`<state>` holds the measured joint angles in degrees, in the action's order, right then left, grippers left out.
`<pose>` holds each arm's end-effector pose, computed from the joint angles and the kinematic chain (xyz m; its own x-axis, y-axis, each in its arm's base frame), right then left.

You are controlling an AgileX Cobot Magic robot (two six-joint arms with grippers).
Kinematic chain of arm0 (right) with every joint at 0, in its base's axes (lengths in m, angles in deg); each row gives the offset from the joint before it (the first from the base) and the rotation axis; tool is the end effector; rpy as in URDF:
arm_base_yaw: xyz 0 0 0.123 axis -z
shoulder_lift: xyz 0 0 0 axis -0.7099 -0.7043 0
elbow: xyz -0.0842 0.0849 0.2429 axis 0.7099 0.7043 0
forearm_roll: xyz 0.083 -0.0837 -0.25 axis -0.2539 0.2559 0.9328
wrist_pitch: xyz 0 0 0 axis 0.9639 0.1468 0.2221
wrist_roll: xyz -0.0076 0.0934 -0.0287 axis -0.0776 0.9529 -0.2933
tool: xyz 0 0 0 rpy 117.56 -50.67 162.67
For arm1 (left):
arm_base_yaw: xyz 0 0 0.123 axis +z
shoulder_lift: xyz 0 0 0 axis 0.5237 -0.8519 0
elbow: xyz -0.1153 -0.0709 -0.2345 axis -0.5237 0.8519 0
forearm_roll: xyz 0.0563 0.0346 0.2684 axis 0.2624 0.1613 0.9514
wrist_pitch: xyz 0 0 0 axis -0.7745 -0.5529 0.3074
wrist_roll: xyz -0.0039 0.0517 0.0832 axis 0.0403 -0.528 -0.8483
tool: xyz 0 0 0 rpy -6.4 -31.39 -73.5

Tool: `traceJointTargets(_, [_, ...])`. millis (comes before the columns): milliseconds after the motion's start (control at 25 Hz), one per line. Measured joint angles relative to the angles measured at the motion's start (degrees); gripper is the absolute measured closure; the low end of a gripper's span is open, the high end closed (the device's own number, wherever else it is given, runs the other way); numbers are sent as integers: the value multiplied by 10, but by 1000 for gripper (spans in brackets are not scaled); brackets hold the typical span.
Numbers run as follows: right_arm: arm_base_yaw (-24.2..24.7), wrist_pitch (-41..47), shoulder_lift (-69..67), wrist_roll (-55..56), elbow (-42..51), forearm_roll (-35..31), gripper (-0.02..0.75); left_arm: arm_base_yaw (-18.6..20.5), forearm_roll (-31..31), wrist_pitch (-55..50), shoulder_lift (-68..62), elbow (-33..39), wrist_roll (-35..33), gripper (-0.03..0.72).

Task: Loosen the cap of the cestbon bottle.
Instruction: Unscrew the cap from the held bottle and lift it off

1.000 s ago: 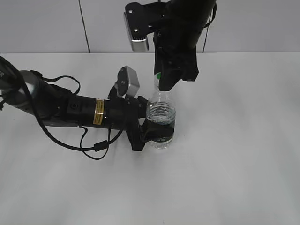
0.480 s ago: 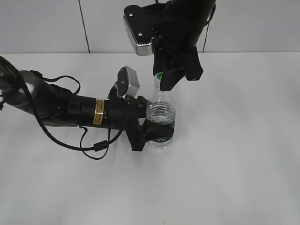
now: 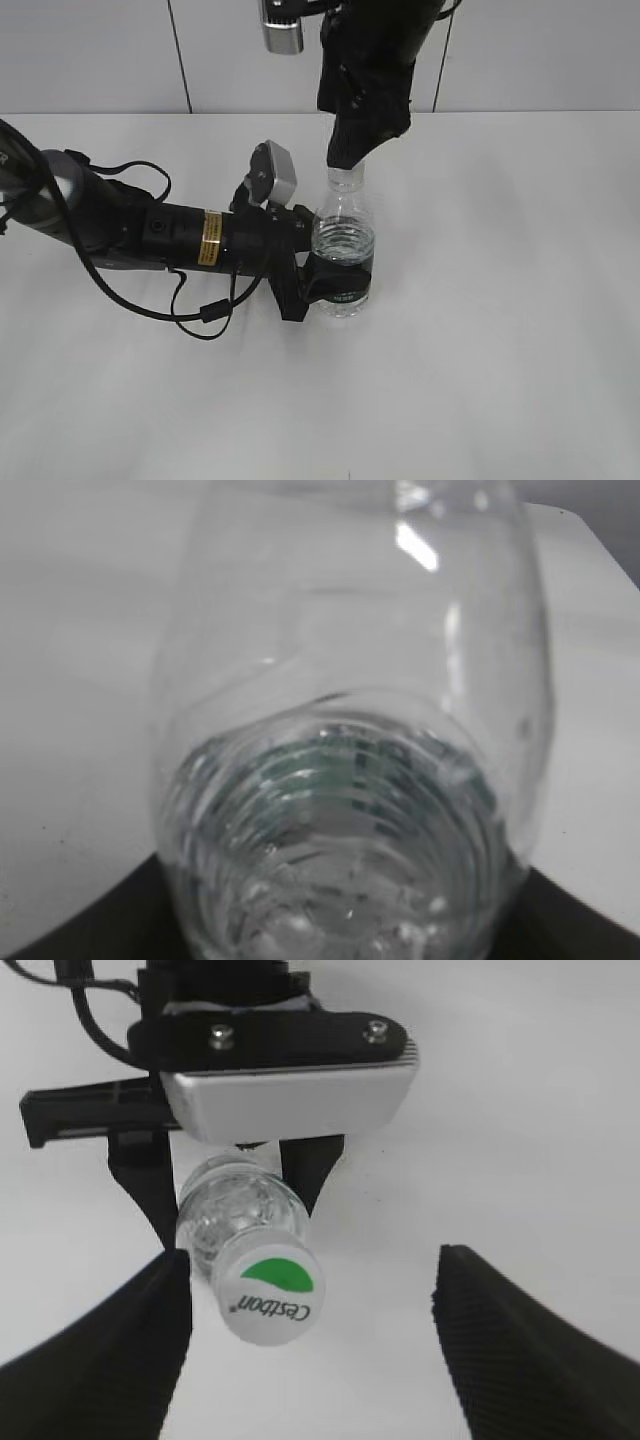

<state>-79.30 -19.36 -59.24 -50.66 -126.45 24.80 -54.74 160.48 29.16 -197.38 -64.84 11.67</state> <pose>0.3646 0.2721 0.2712 0.2773 -0.9105 -0.3069 -0.9506 -0.2135 -0.2255 0.3346 -0.2295 0.0411 -0.1505 0.3398 -0.9284 0.9826 0.1551 -0.1025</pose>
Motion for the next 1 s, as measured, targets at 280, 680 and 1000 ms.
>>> traceJointTargets(280, [0,0,24,375,0,0,158,0,0,0,0,0,0,280])
traceJointTargets(680, [0,0,24,742,0,17,172,0,10,4,2,0,0,280])
traceJointTargets(1000, [0,0,24,791,30,10,266,0,24,-6,10,1,1,280])
